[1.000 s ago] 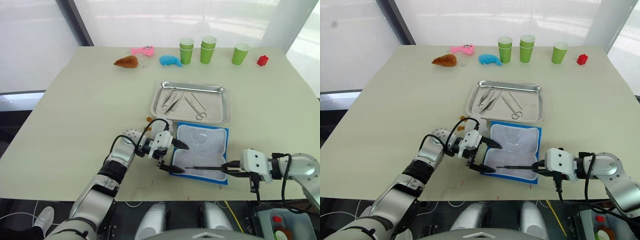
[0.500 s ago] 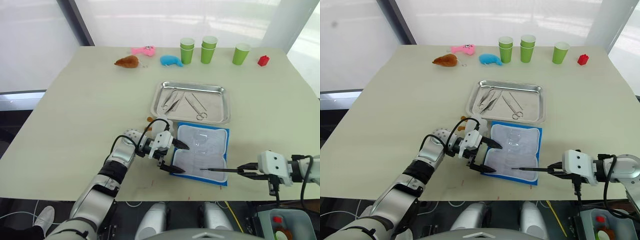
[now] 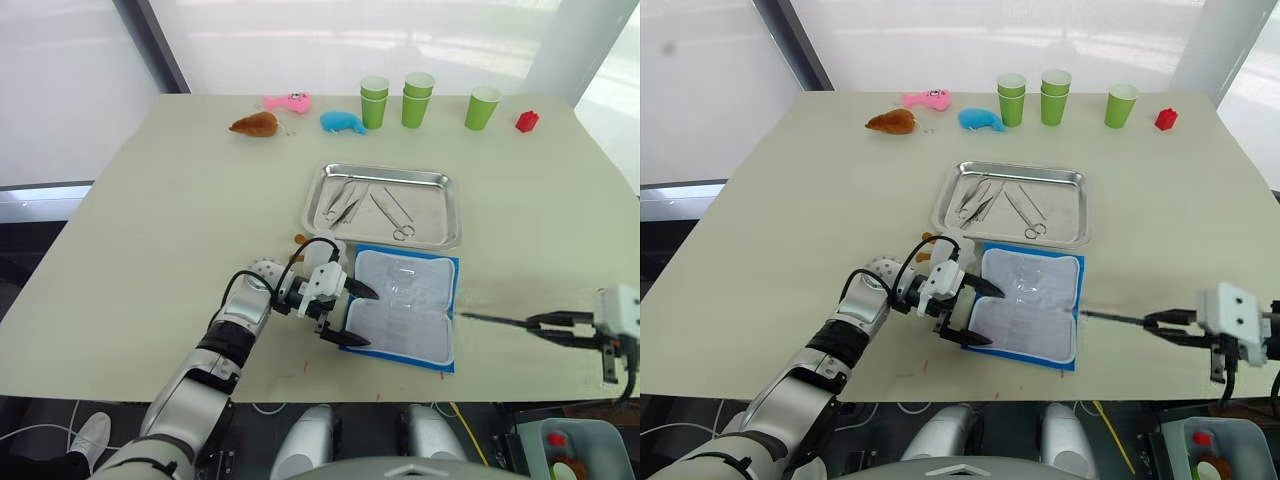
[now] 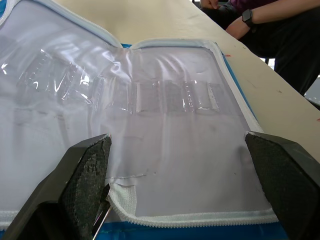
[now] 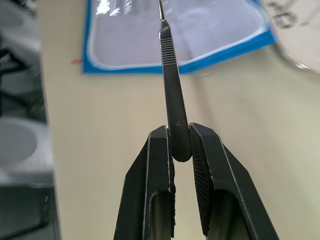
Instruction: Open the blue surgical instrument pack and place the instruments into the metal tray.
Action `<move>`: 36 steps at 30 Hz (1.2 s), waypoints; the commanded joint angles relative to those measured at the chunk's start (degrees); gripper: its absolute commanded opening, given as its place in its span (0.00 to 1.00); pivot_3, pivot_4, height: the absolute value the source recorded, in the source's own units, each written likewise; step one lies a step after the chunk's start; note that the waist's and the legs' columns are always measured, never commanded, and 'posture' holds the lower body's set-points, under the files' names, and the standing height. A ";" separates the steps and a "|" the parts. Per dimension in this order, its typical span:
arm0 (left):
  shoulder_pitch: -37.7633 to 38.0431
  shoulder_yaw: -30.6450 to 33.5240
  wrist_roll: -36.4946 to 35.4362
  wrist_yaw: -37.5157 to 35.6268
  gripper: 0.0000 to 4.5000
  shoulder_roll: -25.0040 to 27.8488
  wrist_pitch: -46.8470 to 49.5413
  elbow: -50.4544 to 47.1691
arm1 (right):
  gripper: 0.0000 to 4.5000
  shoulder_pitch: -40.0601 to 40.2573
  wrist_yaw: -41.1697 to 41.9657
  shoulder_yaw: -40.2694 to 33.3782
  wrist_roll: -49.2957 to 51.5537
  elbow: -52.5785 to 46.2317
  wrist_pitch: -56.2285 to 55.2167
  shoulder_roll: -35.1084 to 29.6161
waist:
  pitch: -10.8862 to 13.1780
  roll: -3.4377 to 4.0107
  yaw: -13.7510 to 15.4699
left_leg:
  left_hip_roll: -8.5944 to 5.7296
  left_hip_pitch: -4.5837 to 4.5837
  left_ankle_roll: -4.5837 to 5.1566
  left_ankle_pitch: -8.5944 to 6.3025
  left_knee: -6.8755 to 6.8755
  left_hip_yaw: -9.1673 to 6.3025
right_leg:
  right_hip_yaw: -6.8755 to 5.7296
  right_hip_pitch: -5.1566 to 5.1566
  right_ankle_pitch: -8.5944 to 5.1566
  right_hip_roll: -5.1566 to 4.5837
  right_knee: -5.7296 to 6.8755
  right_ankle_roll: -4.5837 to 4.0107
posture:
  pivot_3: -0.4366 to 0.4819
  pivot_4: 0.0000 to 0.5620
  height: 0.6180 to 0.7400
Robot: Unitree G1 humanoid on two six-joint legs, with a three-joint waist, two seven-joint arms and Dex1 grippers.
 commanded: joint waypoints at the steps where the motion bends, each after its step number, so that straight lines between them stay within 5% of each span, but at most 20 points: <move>1: 3.17 -4.38 4.26 -2.04 1.00 0.45 1.53 4.65 | 0.00 -6.36 -9.30 0.44 4.95 -4.44 10.67 1.99 | 0.02 0.02 -0.01 | 0.00 0.00 0.00 0.00 0.00 0.01 | 0.02 0.00 0.00 -0.02 0.00 0.00 | 0.48 0.27 1.00; 15: 3.64 -4.12 4.31 -1.12 1.00 0.24 2.33 3.72 | 0.00 -40.36 -40.72 21.81 -4.89 3.58 39.51 22.14 | -0.08 0.35 0.19 | -0.09 -0.14 -0.01 0.01 -0.03 -0.13 | -0.07 -0.19 0.01 -0.05 -0.02 -0.01 | 0.48 0.27 1.00; 25: 5.52 -4.39 4.14 -1.19 1.00 1.13 3.58 0.71 | 0.00 -52.73 -55.17 23.13 -11.07 19.38 47.81 36.80 | -0.11 0.40 -0.11 | -0.16 -0.54 -0.22 0.14 -0.03 -0.03 | 0.11 -0.80 0.01 -0.05 0.29 -0.02 | 0.48 0.27 1.00; 36: 5.11 -4.33 4.27 -0.67 1.00 0.84 3.65 0.89 | 0.00 -58.71 -57.31 22.00 -14.58 34.90 41.07 41.29 | -0.12 0.44 -0.38 | -0.23 -0.55 -0.16 0.10 -0.01 0.04 | 0.18 -0.94 0.01 -0.05 0.60 -0.03 | 0.48 0.27 1.00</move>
